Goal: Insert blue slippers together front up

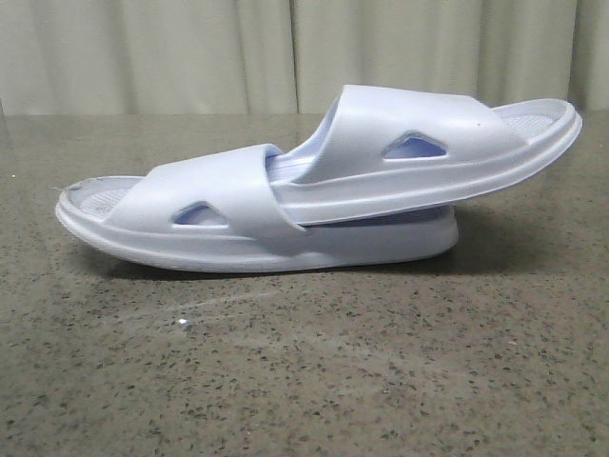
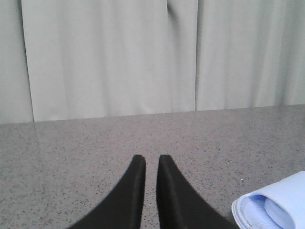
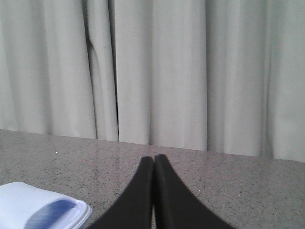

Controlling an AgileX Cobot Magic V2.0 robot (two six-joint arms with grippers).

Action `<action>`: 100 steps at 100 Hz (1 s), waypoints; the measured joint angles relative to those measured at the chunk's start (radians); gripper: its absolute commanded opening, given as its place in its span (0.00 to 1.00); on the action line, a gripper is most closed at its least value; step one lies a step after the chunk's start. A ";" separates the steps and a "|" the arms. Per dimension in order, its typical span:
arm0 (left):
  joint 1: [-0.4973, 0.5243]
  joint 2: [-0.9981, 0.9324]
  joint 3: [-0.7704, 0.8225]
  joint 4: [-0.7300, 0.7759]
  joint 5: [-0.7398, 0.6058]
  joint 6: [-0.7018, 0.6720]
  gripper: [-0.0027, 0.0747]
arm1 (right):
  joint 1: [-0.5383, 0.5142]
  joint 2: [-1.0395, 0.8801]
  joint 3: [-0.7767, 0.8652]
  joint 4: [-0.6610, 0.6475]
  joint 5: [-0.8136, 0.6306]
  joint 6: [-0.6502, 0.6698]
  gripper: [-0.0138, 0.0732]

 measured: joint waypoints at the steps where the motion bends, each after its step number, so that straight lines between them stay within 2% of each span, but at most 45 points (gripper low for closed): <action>1: 0.000 -0.004 0.000 0.021 0.004 -0.036 0.06 | 0.000 0.000 0.000 0.000 0.000 0.000 0.04; 21: 0.000 -0.098 0.005 0.745 0.099 -0.689 0.06 | 0.000 0.000 0.000 0.000 0.000 0.000 0.04; 31: 0.000 -0.123 0.030 0.956 0.136 -0.915 0.06 | 0.000 0.000 0.000 0.000 0.000 0.000 0.04; 70: 0.000 -0.217 0.132 1.295 0.132 -1.203 0.06 | 0.000 0.000 0.000 0.000 0.000 0.000 0.04; 86: 0.000 -0.217 0.158 1.330 0.123 -1.240 0.06 | 0.000 0.000 0.000 0.000 0.000 0.000 0.04; 100: 0.000 -0.217 0.198 1.344 0.052 -1.243 0.06 | 0.000 0.000 0.000 0.000 0.000 0.000 0.04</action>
